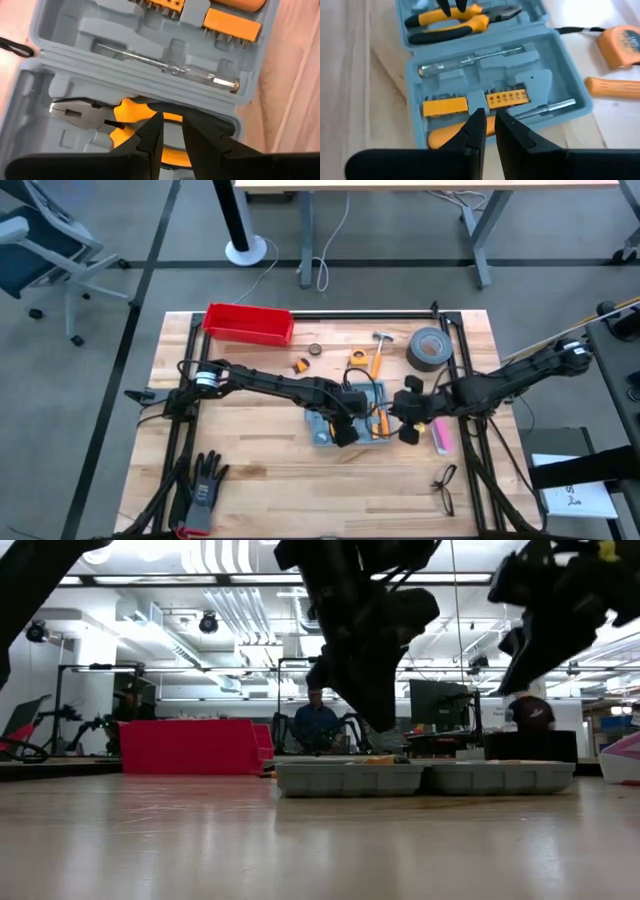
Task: Prefit tool cases
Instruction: Put the pliers into the gray toolbox
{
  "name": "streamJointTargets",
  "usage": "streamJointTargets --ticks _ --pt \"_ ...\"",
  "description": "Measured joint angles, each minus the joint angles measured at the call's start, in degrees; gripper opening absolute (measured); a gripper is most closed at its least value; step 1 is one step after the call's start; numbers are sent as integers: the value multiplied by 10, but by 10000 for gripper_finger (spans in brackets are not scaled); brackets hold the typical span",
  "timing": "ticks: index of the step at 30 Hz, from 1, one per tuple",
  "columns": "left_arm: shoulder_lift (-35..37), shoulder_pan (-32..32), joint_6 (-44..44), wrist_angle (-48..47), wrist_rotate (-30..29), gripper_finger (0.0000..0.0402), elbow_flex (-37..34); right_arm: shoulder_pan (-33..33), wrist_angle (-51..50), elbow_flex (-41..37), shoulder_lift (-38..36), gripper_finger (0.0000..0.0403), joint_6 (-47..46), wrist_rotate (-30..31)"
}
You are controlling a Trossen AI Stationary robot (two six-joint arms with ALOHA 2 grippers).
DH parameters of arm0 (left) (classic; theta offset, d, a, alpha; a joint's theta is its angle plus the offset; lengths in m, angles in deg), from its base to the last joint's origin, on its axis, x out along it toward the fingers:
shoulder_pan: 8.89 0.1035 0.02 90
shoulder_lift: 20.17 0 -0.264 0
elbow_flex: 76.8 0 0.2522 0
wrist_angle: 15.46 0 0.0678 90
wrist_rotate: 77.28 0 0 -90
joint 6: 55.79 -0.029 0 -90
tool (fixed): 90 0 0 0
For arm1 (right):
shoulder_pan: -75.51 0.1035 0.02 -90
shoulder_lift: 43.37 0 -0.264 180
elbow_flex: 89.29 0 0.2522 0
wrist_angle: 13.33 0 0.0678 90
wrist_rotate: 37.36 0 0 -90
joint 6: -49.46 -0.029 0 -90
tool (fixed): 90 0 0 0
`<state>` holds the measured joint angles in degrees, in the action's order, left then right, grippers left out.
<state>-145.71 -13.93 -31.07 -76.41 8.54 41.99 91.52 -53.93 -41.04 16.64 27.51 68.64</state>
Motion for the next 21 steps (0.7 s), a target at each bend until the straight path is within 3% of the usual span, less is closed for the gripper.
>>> streamJointTargets --ticks 21 --pt "0 0 -3 74 4 77 -57 0 215 -151 24 1 -12 -55"
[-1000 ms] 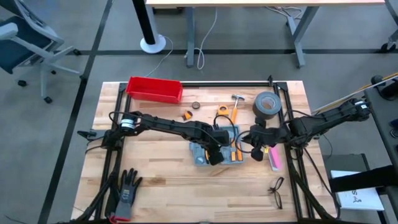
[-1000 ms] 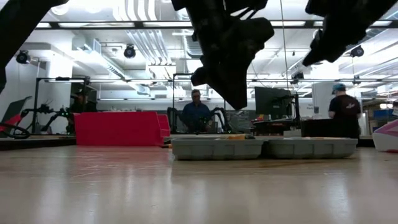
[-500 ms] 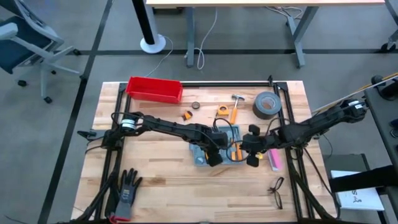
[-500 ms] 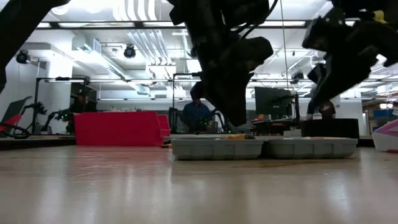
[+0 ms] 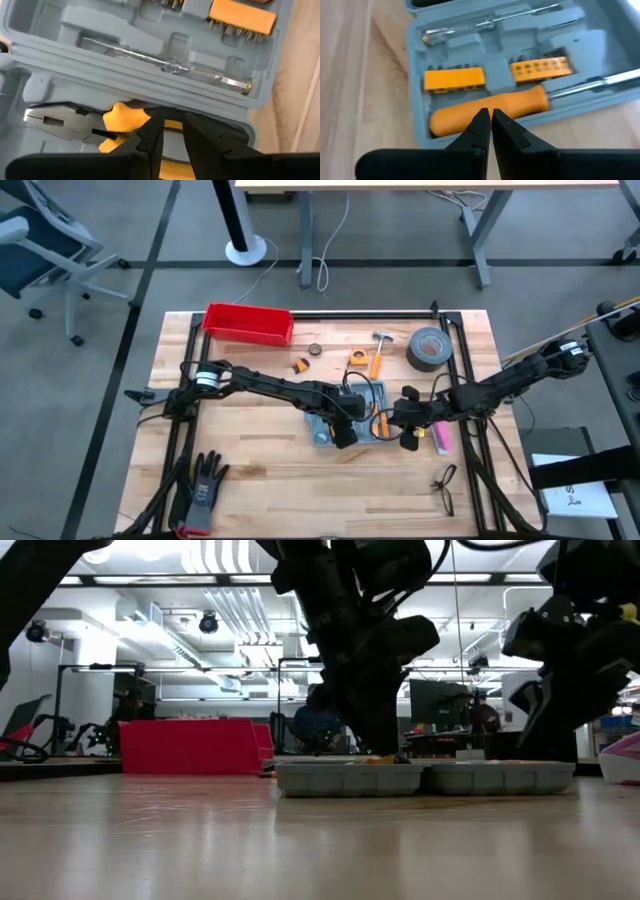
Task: Prefit tool cases
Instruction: Put the pliers into the gray toolbox
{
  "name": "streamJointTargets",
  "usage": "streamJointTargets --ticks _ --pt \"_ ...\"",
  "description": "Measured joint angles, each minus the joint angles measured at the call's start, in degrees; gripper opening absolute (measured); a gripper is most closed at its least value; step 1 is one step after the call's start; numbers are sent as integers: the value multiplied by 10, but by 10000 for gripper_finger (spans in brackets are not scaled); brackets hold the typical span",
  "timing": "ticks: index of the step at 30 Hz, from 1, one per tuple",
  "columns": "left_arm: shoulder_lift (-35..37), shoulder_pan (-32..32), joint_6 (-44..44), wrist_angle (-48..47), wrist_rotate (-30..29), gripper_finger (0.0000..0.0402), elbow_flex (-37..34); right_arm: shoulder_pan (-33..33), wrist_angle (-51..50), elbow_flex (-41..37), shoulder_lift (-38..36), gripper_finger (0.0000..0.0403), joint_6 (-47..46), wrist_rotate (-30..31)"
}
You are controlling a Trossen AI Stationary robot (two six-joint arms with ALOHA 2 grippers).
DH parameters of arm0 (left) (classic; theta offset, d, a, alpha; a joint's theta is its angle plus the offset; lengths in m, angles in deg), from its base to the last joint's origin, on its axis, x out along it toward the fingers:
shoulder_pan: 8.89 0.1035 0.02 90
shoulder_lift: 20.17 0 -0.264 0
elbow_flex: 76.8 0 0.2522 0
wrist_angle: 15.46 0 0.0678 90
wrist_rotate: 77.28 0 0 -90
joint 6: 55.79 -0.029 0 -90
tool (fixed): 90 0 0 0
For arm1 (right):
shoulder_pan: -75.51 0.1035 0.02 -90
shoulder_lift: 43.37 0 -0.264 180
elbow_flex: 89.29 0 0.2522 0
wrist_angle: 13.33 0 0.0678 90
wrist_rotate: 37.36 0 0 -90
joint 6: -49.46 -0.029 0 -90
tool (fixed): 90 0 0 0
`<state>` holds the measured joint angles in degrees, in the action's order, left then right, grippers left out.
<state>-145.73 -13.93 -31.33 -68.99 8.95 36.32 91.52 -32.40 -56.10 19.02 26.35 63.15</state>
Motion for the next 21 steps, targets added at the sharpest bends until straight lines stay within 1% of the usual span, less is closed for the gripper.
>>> streamJointTargets --ticks 8,11,15,21 --pt "5 1 5 12 13 77 -32 0 15 0 0 2 -14 -7" --pt "4 -2 11 -1 18 77 -51 0 13 3 -1 2 -10 -7" --pt "4 -6 15 -2 18 77 -61 0 14 10 -1 2 -3 -7" --pt "4 -9 21 -32 27 77 -63 0 13 16 -1 2 2 -7"
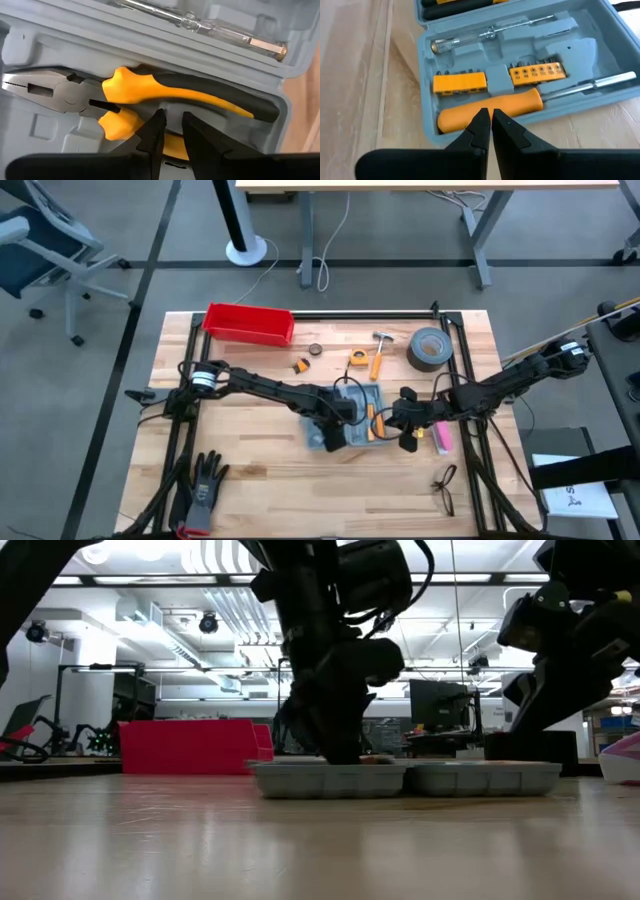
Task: Prefit tool cases
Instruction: Put the pliers into the gray toolbox
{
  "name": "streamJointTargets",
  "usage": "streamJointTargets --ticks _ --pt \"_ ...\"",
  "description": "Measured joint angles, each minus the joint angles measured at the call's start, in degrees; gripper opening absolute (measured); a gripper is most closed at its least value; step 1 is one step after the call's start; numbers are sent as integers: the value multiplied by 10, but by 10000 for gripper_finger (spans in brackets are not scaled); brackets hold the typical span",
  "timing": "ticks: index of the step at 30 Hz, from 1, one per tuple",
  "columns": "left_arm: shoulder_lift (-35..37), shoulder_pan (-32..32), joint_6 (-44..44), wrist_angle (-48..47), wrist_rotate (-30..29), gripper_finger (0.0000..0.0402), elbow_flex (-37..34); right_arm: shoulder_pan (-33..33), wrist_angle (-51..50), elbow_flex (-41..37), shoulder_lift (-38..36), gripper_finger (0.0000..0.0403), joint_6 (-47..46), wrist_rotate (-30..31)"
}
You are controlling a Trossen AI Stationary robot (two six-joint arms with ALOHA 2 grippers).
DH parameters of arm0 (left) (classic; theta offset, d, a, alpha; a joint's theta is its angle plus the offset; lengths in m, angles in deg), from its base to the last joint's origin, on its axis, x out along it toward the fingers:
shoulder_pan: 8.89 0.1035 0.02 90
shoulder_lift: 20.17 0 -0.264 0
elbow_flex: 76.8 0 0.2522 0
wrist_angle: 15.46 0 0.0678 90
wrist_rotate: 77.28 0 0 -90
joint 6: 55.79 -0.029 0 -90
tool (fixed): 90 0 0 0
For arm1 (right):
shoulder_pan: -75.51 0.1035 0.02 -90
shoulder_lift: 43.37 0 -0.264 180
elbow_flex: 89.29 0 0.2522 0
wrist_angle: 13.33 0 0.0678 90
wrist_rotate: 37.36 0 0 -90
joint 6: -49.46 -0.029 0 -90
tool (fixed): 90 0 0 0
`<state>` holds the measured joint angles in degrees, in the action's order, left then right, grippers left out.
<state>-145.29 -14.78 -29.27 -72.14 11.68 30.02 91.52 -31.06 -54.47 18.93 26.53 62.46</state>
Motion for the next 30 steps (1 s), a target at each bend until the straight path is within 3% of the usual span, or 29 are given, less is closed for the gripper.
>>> streamJointTargets --ticks 17,30 --pt "37 -6 31 -111 5 77 -14 0 0 0 0 2 3 0" --pt "93 -15 67 -125 -20 77 -13 0 37 1 -1 2 15 7"
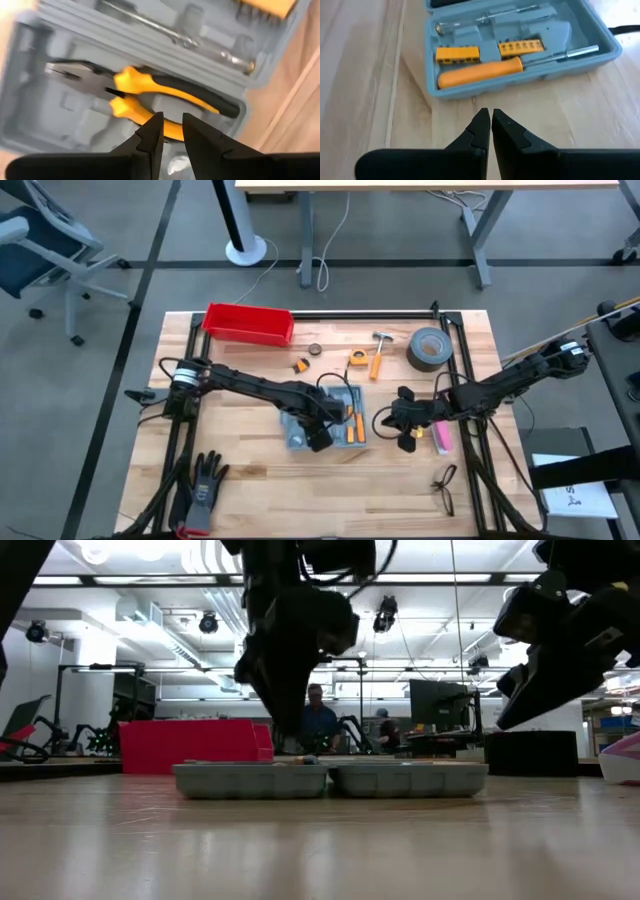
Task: Prefit tool cases
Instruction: Put the pliers into the gray toolbox
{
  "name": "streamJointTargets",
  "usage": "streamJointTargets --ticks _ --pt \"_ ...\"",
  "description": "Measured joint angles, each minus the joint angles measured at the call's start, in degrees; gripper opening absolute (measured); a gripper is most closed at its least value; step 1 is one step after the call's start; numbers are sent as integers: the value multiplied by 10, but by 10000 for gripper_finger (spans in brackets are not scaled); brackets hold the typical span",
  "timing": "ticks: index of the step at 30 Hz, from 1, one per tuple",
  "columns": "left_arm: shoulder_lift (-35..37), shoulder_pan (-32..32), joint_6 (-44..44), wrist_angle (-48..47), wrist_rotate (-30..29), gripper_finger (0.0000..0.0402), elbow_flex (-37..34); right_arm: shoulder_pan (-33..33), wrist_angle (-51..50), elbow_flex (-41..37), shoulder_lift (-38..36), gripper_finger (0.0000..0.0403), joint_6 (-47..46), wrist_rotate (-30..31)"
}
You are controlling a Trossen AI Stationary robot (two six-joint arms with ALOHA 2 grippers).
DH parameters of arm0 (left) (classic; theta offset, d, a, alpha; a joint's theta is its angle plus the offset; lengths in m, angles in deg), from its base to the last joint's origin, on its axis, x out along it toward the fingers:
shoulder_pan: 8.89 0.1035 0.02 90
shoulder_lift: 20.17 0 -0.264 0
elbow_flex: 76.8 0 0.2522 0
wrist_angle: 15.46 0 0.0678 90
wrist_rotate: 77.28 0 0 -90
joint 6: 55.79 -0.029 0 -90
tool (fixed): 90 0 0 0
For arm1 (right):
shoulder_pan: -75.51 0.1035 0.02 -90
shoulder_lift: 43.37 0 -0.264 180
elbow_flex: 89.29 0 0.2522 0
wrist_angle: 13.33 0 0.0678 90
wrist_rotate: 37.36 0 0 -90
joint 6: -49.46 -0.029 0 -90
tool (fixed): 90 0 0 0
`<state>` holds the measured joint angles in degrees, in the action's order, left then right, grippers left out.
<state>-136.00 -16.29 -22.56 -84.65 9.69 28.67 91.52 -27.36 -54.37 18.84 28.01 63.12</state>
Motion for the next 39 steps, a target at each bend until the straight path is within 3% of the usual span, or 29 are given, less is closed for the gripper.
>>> streamJointTargets --ticks 10,17,29,34,39 --pt "26 18 77 32 -36 77 2 0 -2 20 0 2 -10 6" --pt "21 36 169 29 -2 82 -17 0 -35 38 -2 2 0 32" --pt "11 39 171 50 7 66 -26 0 -36 38 -3 2 25 32" --pt "-44 46 132 105 68 48 -57 0 -32 38 -3 2 17 32" --pt "-44 48 122 101 60 34 -54 0 -33 38 -8 2 0 31"
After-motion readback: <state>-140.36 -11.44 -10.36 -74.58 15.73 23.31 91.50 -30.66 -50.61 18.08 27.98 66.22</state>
